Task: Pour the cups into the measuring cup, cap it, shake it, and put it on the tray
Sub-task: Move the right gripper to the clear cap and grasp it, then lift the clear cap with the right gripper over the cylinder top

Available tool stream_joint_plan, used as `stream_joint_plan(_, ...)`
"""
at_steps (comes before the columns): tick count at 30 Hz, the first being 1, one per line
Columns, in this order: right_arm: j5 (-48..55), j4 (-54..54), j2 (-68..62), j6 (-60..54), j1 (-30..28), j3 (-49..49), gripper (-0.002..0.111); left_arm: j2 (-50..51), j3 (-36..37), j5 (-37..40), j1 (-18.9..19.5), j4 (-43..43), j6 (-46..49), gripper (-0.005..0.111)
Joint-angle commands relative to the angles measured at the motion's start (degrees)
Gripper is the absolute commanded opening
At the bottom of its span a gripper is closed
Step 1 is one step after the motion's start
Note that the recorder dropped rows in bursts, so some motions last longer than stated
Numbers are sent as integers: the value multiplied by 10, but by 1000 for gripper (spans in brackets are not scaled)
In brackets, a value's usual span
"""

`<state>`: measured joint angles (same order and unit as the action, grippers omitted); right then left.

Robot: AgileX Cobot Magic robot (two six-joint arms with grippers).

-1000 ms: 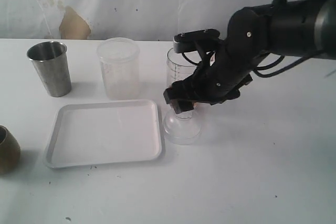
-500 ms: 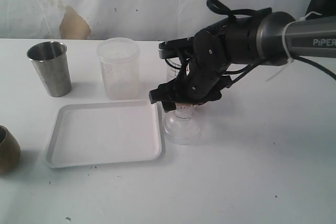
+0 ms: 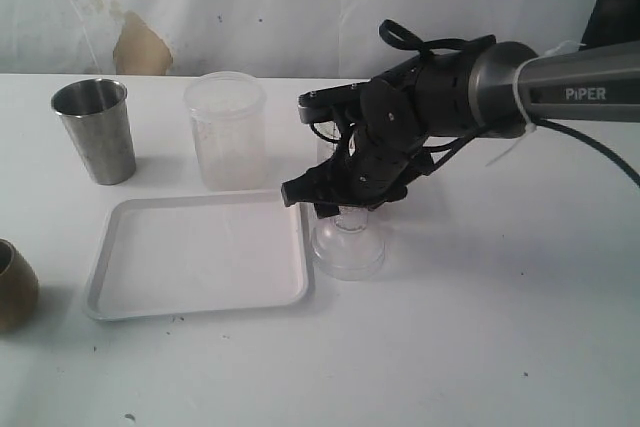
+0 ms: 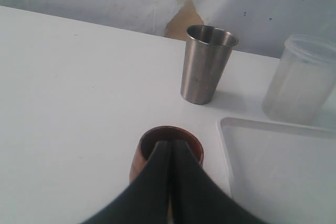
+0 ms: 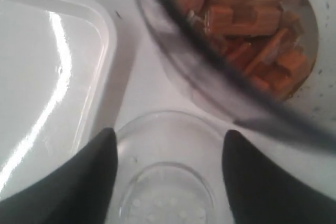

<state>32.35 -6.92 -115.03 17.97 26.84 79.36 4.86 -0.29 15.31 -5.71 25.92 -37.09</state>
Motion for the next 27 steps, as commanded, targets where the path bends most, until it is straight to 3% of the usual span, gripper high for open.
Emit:
stream_joint_plan(1,19,-6,4,3,0,1,30,-2,3,-2,-5,3,1,1)
stream_joint_plan(5,27,-6,14,3,0,1,6,-2,3,-2,-5,3,1,1)
stream_joint_plan(8,30,-6,23,3,0,1,6,-2,3,-2,-5,3,1,1)
stream_joint_plan(13,47,-6,46,1,0,1,25,-2,3,-2,-5,3,1,1)
stream_joint_plan(16,71,-7,64,-5,0,1,45,-2,3,-2,-5,3,1,1)
stream_joint_plan(17,87,-7,74,-17,0,1,57,-2,3,-2,-5,3,1,1)
stream_joint_plan(18,96,-7,78,-17,0,1,60,-2,3,-2,-5,3,1,1)
stream_joint_plan(27,119,-4,86,-17,0,-30,62,-2,3,-2,-5,3,1,1)
